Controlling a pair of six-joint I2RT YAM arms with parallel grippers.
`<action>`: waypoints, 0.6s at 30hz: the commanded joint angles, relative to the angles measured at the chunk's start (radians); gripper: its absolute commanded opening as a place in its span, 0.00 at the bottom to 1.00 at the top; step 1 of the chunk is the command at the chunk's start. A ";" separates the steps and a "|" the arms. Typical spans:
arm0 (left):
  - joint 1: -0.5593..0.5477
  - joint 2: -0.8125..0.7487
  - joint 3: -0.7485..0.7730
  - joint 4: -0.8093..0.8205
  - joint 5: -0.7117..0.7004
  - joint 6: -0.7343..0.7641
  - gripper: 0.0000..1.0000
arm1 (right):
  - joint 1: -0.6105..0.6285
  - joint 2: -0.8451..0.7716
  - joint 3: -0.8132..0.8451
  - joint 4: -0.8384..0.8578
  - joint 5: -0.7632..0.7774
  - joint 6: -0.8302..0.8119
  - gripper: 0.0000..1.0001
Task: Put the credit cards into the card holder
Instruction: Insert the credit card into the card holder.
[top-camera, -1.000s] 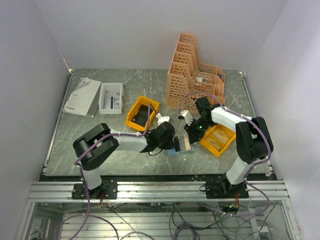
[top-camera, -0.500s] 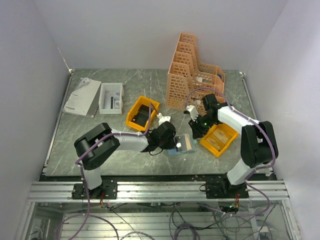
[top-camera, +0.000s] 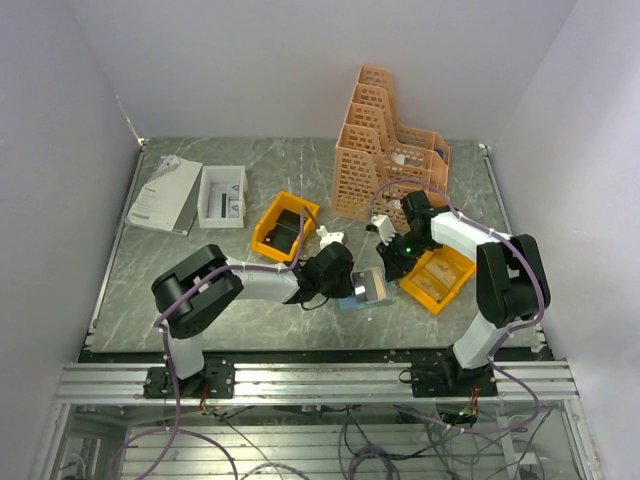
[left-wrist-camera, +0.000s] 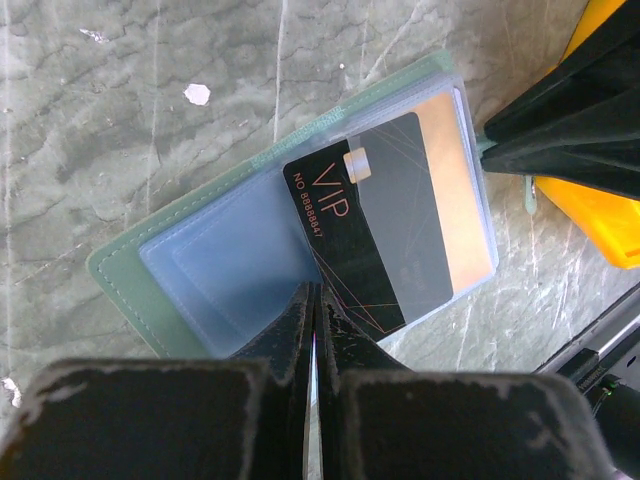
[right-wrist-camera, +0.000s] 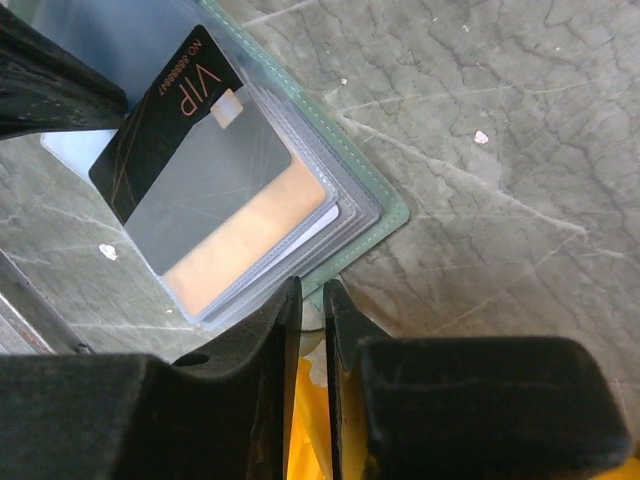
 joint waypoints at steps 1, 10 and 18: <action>-0.006 0.009 0.022 0.049 0.030 -0.015 0.07 | 0.003 0.042 -0.002 0.006 0.023 0.019 0.14; -0.008 0.023 0.023 0.101 0.053 -0.031 0.07 | 0.018 0.060 -0.001 0.006 0.020 0.027 0.10; -0.012 0.021 0.033 0.107 0.042 -0.027 0.07 | 0.018 0.063 0.000 0.004 0.019 0.028 0.10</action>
